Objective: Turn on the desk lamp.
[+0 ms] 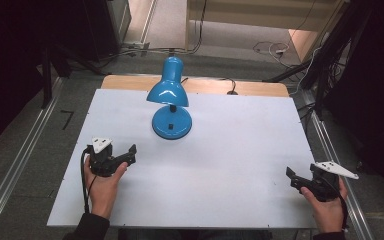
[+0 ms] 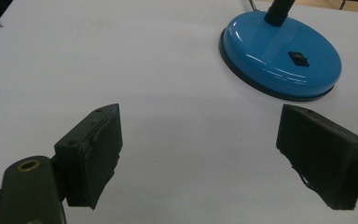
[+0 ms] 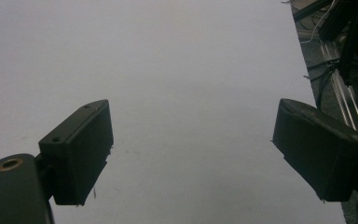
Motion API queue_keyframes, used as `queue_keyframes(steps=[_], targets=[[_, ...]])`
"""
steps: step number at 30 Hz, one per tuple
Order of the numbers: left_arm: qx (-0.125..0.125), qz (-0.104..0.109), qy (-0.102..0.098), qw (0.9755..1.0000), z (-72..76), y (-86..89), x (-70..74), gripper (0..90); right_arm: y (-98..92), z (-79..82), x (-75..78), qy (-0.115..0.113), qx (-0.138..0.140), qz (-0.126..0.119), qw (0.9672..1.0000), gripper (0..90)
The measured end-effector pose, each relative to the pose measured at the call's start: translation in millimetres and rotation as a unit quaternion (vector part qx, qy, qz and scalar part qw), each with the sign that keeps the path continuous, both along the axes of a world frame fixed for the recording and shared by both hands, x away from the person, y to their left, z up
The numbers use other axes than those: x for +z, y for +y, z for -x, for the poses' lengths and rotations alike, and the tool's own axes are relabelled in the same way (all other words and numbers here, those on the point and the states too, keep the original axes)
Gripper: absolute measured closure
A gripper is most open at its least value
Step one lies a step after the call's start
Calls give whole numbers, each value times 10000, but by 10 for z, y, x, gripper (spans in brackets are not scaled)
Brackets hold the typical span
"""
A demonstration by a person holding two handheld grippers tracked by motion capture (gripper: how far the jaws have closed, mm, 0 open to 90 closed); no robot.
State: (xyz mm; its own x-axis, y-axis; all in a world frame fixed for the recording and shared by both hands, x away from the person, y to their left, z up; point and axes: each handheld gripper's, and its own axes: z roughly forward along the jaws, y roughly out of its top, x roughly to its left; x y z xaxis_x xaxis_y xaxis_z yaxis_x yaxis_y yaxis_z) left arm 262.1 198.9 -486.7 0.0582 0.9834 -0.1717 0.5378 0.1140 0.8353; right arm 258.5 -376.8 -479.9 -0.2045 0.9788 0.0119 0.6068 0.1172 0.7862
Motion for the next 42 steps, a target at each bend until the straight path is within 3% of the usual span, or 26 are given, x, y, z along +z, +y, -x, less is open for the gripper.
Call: queue_keyframes(steps=[42], targets=[[-226,38,-107,9997,-317,-241,70,240,4,-14,-1,13,25,-41,10000,109]])
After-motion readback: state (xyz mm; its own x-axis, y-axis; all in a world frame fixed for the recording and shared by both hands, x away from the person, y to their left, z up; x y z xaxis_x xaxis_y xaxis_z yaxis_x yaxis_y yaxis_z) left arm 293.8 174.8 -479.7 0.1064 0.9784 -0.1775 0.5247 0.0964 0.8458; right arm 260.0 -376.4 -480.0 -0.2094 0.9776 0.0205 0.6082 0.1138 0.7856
